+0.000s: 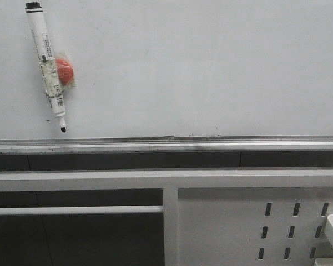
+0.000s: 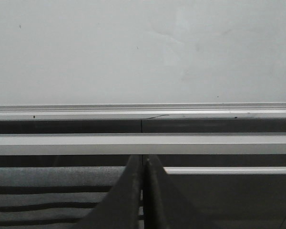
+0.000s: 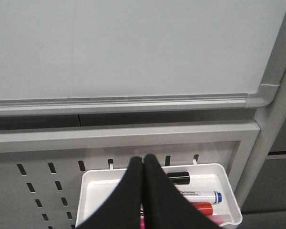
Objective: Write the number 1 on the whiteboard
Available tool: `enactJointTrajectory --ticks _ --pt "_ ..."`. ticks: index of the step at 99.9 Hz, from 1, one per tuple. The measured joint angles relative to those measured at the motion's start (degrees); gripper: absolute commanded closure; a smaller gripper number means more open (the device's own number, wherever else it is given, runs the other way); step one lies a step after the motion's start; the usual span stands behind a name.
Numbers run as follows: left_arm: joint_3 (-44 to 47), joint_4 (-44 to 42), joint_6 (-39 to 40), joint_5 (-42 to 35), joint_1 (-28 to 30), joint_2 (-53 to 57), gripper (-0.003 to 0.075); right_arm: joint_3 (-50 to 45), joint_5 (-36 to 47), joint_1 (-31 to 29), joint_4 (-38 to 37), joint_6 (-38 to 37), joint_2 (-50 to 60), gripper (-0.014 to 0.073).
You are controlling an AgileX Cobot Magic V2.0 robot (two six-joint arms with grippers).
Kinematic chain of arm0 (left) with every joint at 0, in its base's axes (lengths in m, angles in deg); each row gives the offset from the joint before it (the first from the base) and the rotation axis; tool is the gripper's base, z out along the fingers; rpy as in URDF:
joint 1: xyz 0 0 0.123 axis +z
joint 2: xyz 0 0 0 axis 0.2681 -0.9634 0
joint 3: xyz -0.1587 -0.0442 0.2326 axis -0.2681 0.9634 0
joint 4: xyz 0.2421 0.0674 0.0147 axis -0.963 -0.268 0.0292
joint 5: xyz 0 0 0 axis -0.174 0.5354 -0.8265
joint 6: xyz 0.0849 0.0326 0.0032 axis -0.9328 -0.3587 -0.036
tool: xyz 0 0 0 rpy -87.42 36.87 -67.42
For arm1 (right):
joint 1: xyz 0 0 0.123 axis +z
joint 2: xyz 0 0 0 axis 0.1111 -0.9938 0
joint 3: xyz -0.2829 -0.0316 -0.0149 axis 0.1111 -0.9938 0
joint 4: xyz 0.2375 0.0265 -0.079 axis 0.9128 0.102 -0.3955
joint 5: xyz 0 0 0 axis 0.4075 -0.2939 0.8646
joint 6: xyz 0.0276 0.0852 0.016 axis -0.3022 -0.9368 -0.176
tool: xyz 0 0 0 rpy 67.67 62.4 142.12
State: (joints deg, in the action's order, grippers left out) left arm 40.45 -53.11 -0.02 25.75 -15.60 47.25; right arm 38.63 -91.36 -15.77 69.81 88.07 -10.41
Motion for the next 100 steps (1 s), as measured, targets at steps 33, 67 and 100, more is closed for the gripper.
enactJointTrajectory --ticks 33,67,100 --pt "0.0 0.0 0.0 0.0 0.0 0.0 0.074 0.0 0.0 0.0 0.0 0.0 0.0 0.0663" --pt "0.0 -0.36 0.0 0.0 0.0 0.0 0.074 0.0 0.0 0.0 -1.3 0.0 0.0 0.0663" --pt "0.0 1.21 0.0 -11.84 0.0 0.0 0.074 0.0 20.17 0.0 5.07 0.0 0.0 0.0663"
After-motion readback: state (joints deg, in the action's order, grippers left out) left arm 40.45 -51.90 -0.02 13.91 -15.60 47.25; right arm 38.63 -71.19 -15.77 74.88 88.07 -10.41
